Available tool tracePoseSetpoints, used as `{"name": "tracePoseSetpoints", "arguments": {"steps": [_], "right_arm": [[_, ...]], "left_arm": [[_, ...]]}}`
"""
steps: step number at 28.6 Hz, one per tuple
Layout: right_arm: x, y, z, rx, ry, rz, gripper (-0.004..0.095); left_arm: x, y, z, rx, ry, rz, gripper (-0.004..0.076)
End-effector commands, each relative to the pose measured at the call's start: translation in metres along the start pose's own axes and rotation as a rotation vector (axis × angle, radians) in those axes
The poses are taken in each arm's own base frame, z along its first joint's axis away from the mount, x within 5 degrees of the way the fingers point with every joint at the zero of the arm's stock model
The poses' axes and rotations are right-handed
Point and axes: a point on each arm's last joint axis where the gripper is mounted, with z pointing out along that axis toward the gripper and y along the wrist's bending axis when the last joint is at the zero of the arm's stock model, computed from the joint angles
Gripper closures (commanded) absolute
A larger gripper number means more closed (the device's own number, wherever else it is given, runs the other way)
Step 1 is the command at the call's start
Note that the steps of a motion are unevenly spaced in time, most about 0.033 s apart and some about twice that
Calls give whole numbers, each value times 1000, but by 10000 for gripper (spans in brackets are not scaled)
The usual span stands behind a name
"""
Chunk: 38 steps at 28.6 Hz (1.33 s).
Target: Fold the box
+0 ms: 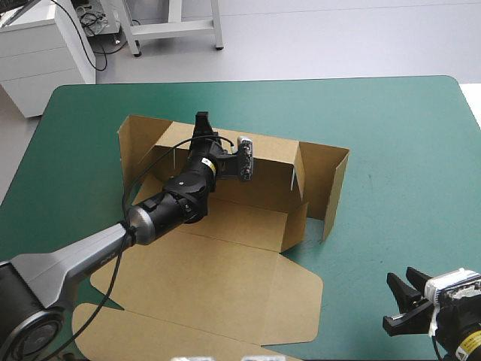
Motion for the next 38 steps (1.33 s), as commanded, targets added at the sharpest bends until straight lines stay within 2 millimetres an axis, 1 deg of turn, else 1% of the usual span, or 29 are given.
{"name": "tracePoseSetpoints", "arguments": {"steps": [1,3,6,11,17,20,24,28,31,34,38], "right_arm": [[-23,2,2,17,-33,2,488],[-35,2,5,46,-7,-21,488],[-60,2,13,108,15,-83,491],[-88,1,29,195,37,-129,491],[-120,8,51,207,71,-143,491],[-137,12,60,205,66,-143,491],[-160,17,69,203,48,-141,491],[-185,22,82,201,34,-152,491],[-200,26,94,202,35,-166,495],[-213,29,109,204,43,-166,495],[-228,31,139,189,80,-148,495]], "left_arm": [[-5,12,-5,4,24,-158,731],[-6,15,-5,8,26,-184,731],[-7,17,-6,1,20,-186,731],[-7,20,-8,-2,16,-170,731],[-3,20,-19,65,19,-113,731],[-2,22,-25,86,1,-108,731],[1,25,-33,93,-3,-57,731],[5,21,-36,103,-1,-42,731],[8,13,-39,112,-19,-33,731],[10,10,-44,110,-44,-31,731],[13,10,-51,101,-62,-30,731]]}}
